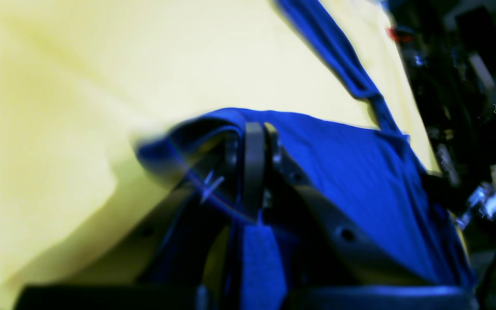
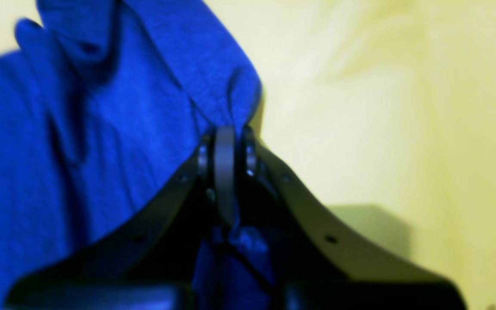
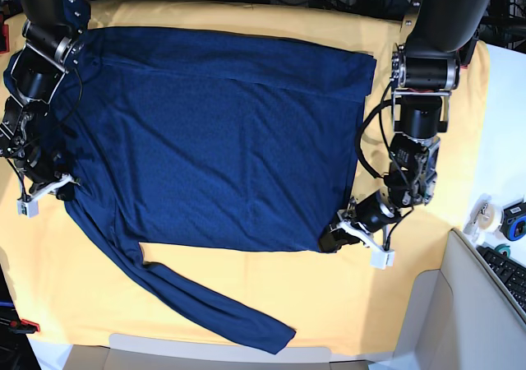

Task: Fold the T-shirt properly
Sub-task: 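Close both grippers on the shirt's hem edge, then lift the hem and fold it over toward the collar with both grippers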

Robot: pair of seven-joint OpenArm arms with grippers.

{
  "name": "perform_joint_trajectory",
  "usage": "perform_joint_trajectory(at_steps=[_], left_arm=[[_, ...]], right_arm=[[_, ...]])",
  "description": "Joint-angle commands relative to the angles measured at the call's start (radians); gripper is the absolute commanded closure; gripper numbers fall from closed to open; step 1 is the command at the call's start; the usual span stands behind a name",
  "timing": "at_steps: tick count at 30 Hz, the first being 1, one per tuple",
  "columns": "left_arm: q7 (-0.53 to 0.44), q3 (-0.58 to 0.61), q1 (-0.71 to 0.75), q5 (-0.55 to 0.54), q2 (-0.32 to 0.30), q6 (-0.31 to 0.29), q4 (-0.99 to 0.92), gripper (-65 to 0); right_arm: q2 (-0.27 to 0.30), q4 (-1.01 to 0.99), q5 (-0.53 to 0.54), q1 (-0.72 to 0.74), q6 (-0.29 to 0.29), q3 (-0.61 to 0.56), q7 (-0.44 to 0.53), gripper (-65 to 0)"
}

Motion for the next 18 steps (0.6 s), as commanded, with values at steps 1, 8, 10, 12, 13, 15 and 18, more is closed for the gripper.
perform_joint_trajectory(at_steps=[1, 8, 10, 12, 13, 15, 18], left_arm=[[0.011, -0.006, -0.006, -0.01, -0.022, -0.007, 0.051, 0.0], [0.14, -0.006, 0.124, -0.01, -0.063, -0.007, 0.352, 0.0], [0.169, -0.007, 0.173, -0.01, -0.079, -0.007, 0.442, 0.0], [0.189, -0.007, 0.212, -0.01, -0.08, -0.007, 0.52, 0.0], [0.198, -0.007, 0.236, -0.01, -0.091, -0.007, 0.56, 0.0], [0.209, -0.009, 0.27, -0.01, -0.109, -0.007, 0.64, 0.0], [0.212, -0.009, 0.317, -0.01, -0.119, -0.007, 0.731, 0.0]], right_arm=[[0.02, 0.036, 0.003, 0.001, 0.003, 0.004, 0.008, 0.0], [0.02, 0.249, 0.003, -0.12, 0.003, 0.004, 0.008, 0.0], [0.017, 0.318, 0.003, -0.152, 0.003, 0.004, 0.008, 0.0], [0.017, 0.375, 0.003, -0.18, 0.003, 0.004, 0.008, 0.0], [0.017, 0.403, 0.003, -0.194, 0.003, 0.005, 0.008, 0.0], [0.017, 0.452, 0.003, -0.218, 0.003, 0.005, 0.008, 0.0], [0.017, 0.506, 0.003, -0.252, 0.003, 0.044, 0.008, 0.0]])
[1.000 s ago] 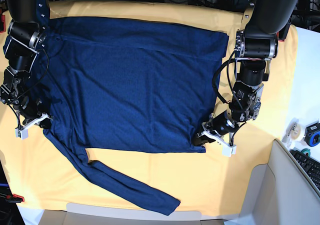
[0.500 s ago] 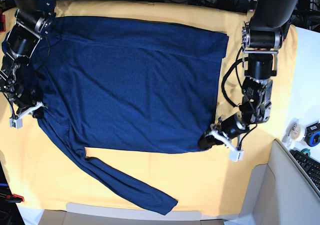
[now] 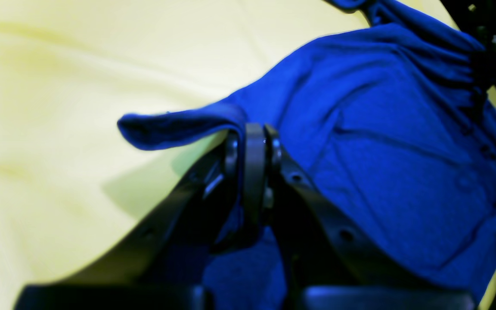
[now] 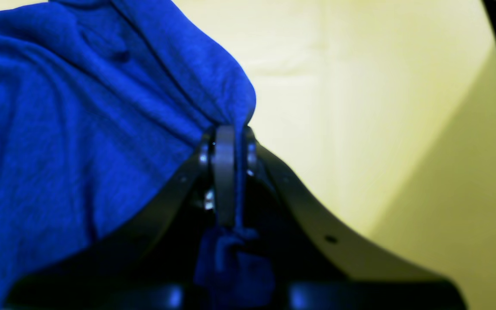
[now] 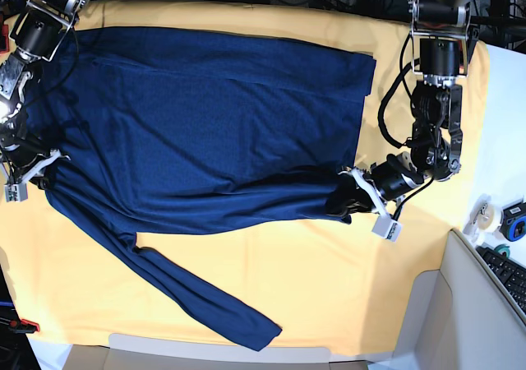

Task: Fold the T-shirt properly
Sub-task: 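Lift the hem and fold it over toward the collar with both grippers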

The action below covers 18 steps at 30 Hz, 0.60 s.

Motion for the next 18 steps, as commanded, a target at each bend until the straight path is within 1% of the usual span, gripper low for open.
perform_joint_trajectory(at_steps=[1, 7, 10, 15, 18], left_arm=[[-0.028, -0.006, -0.01, -0.024, -0.03, -0.011, 0.048, 0.0], [-0.028, -0.009, 0.059, -0.022, -0.047, -0.011, 0.134, 0.0], [-0.021, -0.069, 0.094, -0.024, -0.054, -0.011, 0.157, 0.0], [0.079, -0.162, 0.125, -0.024, -0.054, -0.011, 0.188, 0.0], [0.117, -0.204, 0.154, -0.024, -0.054, -0.011, 0.229, 0.0]], right_arm=[[0.026, 0.031, 0.01, 0.007, -0.005, 0.029, 0.021, 0.0], [0.025, 0.067, 0.01, -0.065, -0.005, 0.094, 0.021, 0.0], [0.025, 0.071, 0.01, -0.097, -0.005, 0.12, 0.021, 0.0], [0.029, 0.073, 0.01, -0.147, -0.005, 0.129, 0.021, 0.0], [0.028, 0.117, 0.01, -0.19, -0.005, 0.129, 0.021, 0.0]])
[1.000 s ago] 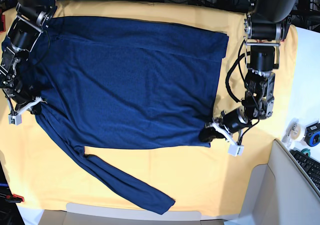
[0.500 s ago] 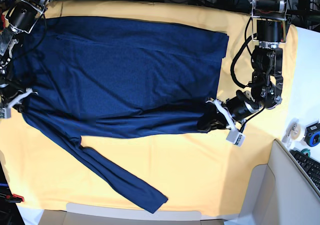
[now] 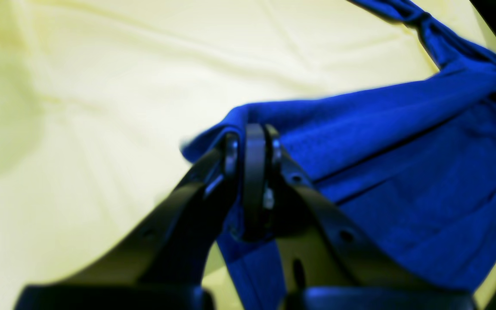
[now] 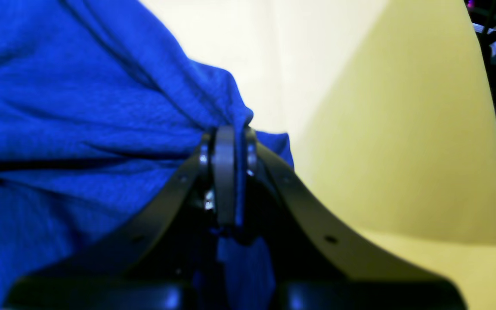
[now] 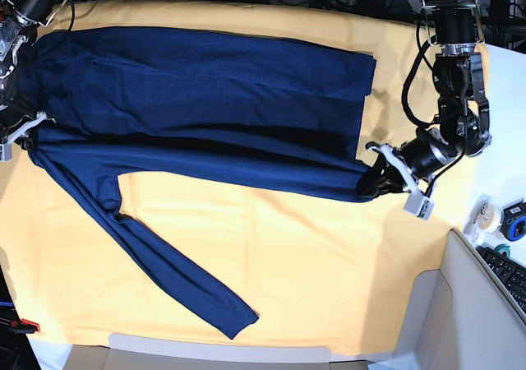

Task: Fold the T-shirt properly
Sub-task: 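Lift the hem and fold it over toward the collar with both grippers, then release the hem and move the right gripper to the hanging sleeve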

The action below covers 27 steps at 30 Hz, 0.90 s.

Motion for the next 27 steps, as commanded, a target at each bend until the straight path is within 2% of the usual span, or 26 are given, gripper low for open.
perform_joint_trajectory(at_steps=[1, 8, 13, 19, 27], left_arm=[[-0.01, -0.02, -0.008, -0.011, -0.011, -0.003, 0.031, 0.0], [0.076, -0.036, 0.039, -0.008, -0.01, -0.003, 0.063, 0.0], [0.089, -0.036, 0.079, -0.008, -0.01, -0.003, 0.06, 0.0], [0.091, -0.036, 0.121, -0.008, -0.013, -0.003, 0.059, 0.0], [0.094, -0.026, 0.158, -0.006, -0.016, -0.003, 0.057, -0.2]], right_arm=[[0.025, 0.043, 0.01, -0.006, -0.005, 0.007, 0.022, 0.0], [0.022, 0.127, 0.01, -0.104, -0.005, 0.029, 0.021, 0.0], [-0.03, 0.126, 0.01, -0.135, -0.005, 0.103, 0.021, 0.0], [-0.078, 0.121, 0.01, -0.123, -0.005, 0.179, -0.113, 0.0], [-0.076, 0.07, 0.008, -0.119, -0.005, 0.184, -0.123, 0.0]])
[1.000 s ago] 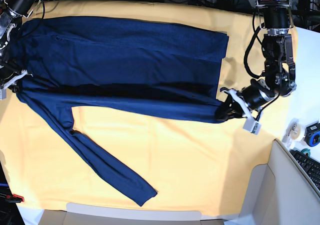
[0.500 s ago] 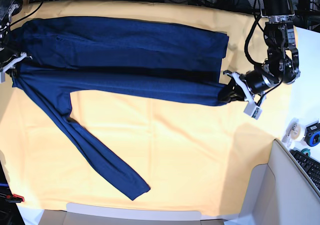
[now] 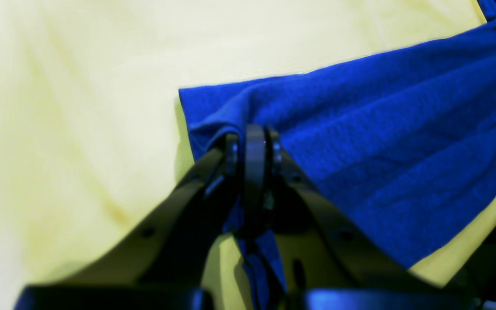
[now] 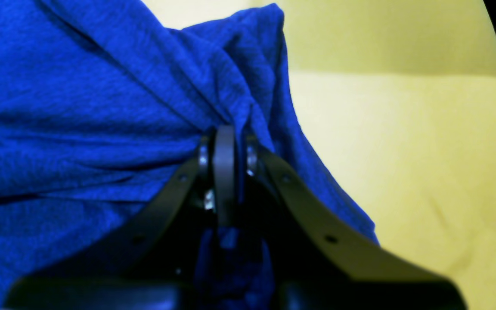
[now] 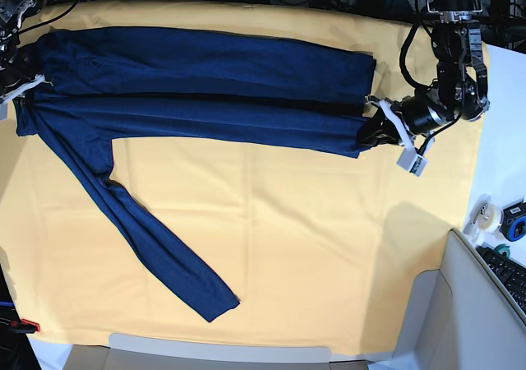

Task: Fold the T-shirt properly
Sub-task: 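Release the hem and move the right gripper to the hanging sleeve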

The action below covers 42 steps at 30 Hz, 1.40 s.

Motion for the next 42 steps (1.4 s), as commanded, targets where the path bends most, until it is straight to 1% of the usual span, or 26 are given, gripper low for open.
perform_joint_trajectory(at_steps=[1, 3, 5, 8, 10, 12, 15, 17, 18, 19, 22, 24, 26, 28, 31, 32, 35, 37, 39, 42], left_arm=[[-0.007, -0.002, -0.008, -0.01, -0.017, -0.003, 0.014, -1.3], [0.027, -0.01, -0.009, -0.01, -0.017, -0.003, 0.014, -5.6], [0.061, -0.01, -0.012, -0.01, -0.017, -0.003, 0.014, -11.7], [0.079, -0.011, -0.014, -0.01, -0.017, -0.003, 0.014, -19.8], [0.082, -0.011, -0.014, -0.01, -0.014, -0.003, 0.014, -22.1], [0.082, -0.011, -0.014, -0.01, -0.014, -0.003, 0.014, -22.1], [0.082, -0.011, -0.014, -0.01, -0.014, -0.003, 0.014, -22.0], [0.082, -0.011, -0.014, -0.01, -0.014, -0.003, 0.014, -22.0], [0.082, -0.011, -0.014, -0.01, -0.014, -0.003, 0.014, -22.0], [0.082, -0.011, -0.014, -0.01, -0.014, -0.003, 0.014, -22.0], [0.082, -0.011, -0.014, -0.01, -0.014, -0.003, 0.014, -22.0], [0.082, -0.011, -0.014, -0.01, -0.012, -0.003, 0.014, -22.0], [0.082, -0.011, -0.014, -0.01, -0.011, -0.003, 0.014, -22.0], [0.082, -0.011, -0.014, -0.01, -0.009, -0.003, 0.014, -22.0], [0.082, -0.011, -0.014, -0.01, -0.009, -0.003, 0.014, -22.0], [0.082, -0.011, -0.014, -0.01, -0.009, -0.003, 0.014, -22.0], [0.082, -0.011, -0.014, -0.011, -0.009, -0.003, 0.014, -22.0], [0.082, -0.011, -0.014, -0.011, -0.009, -0.003, 0.014, -22.0], [0.082, -0.011, -0.014, -0.011, -0.009, -0.003, 0.014, -22.0], [0.082, -0.011, -0.014, -0.011, -0.009, -0.003, 0.014, -22.0]], right_arm=[[0.021, -0.004, -0.021, 0.004, -0.009, 0.004, -0.028, 0.0], [0.026, -0.018, -0.021, 0.01, -0.009, 0.006, -0.082, 0.0], [0.03, -0.018, -0.021, 0.011, -0.009, 0.006, -0.111, 0.0], [0.03, -0.024, -0.021, 0.025, -0.009, 0.004, -0.12, 0.0], [0.032, -0.024, -0.021, 0.027, -0.009, 0.004, -0.12, -1.4], [0.033, -0.024, -0.021, 0.028, -0.009, 0.004, -0.12, -7.3], [0.03, -0.024, -0.021, 0.028, -0.009, 0.004, -0.122, -22.6], [0.029, -0.021, -0.019, 0.03, -0.009, 0.007, -0.122, -31.2], [0.027, -0.018, -0.018, 0.031, -0.009, 0.009, -0.122, -34.2], [0.027, -0.018, -0.01, 0.033, -0.009, 0.009, -0.12, -35.8], [0.038, -0.018, 0.067, 0.056, -0.009, 0.012, -0.12, -36.7], [0.075, -0.018, 0.102, 0.071, -0.009, 0.012, -0.12, -36.7], [0.096, -0.018, 0.114, 0.096, -0.009, 0.012, -0.12, -36.7], [0.101, -0.016, 0.117, 0.133, -0.009, 0.018, -0.12, -36.7], [0.096, -0.016, 0.116, 0.191, -0.009, 0.072, -0.123, -36.7], [0.096, -0.016, 0.116, 0.211, -0.009, 0.073, -0.129, -36.7], [0.092, -0.016, 0.116, 0.291, -0.009, 0.078, -0.183, -36.7], [0.082, -0.025, 0.116, 0.343, -0.009, 0.073, -0.223, -36.7], [0.052, -0.031, 0.113, 0.404, -0.009, 0.061, -0.258, -36.8], [0.036, -0.071, 0.113, 0.482, -0.009, 0.004, -0.273, -36.8]])
